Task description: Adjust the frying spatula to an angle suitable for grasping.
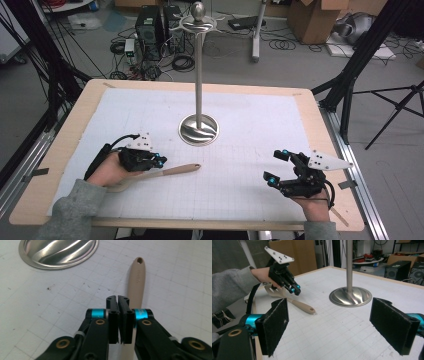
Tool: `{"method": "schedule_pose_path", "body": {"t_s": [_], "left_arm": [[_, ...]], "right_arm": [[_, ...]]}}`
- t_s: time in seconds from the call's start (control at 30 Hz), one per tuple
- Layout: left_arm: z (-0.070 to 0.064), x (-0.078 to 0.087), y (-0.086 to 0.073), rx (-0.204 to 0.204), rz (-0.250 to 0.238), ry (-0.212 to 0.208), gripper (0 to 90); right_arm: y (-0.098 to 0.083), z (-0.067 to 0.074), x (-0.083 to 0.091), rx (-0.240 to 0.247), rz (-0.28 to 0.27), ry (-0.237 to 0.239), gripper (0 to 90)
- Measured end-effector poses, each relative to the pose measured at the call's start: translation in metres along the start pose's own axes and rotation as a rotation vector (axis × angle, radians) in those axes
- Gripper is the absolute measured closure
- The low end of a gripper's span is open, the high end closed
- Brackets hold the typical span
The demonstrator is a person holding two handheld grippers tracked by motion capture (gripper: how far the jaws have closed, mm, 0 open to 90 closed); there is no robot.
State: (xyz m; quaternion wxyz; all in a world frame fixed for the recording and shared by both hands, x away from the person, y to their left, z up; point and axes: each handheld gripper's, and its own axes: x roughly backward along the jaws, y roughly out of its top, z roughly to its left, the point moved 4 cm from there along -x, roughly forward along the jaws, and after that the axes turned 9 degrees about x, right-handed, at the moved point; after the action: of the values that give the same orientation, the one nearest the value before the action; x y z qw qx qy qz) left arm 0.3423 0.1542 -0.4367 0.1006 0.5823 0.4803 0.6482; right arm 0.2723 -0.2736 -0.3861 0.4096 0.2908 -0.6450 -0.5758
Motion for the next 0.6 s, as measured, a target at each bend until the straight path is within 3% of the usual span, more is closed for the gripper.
{"method": "schedule_pose_path", "body": {"t_s": [0.07,0.23,0.33,0.5,0.57,0.6], "left_arm": [[-0.003,0.004,-0.002,-0.011,0.027,-0.038,75.7],[-0.004,0.007,-0.006,-0.017,0.038,-0.05,60.7],[-0.003,0.011,-0.008,-0.003,0.05,-0.062,45.1],[-0.005,0.022,-0.008,-0.028,0.038,-0.104,34.2],[-0.006,0.026,-0.008,-0.041,0.034,-0.113,22.7],[-0.007,0.028,-0.009,-0.038,0.028,-0.114,22.7]], "right_arm": [[0.0,0.0,0.0,-0.003,0.001,0.001,14.2],[0.0,0.001,-0.001,-0.011,0.001,0.004,14.2],[0.001,0.0,-0.001,-0.004,-0.001,0.007,14.2],[0.0,-0.001,-0.004,-0.003,-0.002,0.009,14.2],[0.0,-0.001,-0.005,-0.005,0.002,0.012,14.2],[0.0,-0.001,-0.005,-0.005,0.002,0.012,14.2]]}}
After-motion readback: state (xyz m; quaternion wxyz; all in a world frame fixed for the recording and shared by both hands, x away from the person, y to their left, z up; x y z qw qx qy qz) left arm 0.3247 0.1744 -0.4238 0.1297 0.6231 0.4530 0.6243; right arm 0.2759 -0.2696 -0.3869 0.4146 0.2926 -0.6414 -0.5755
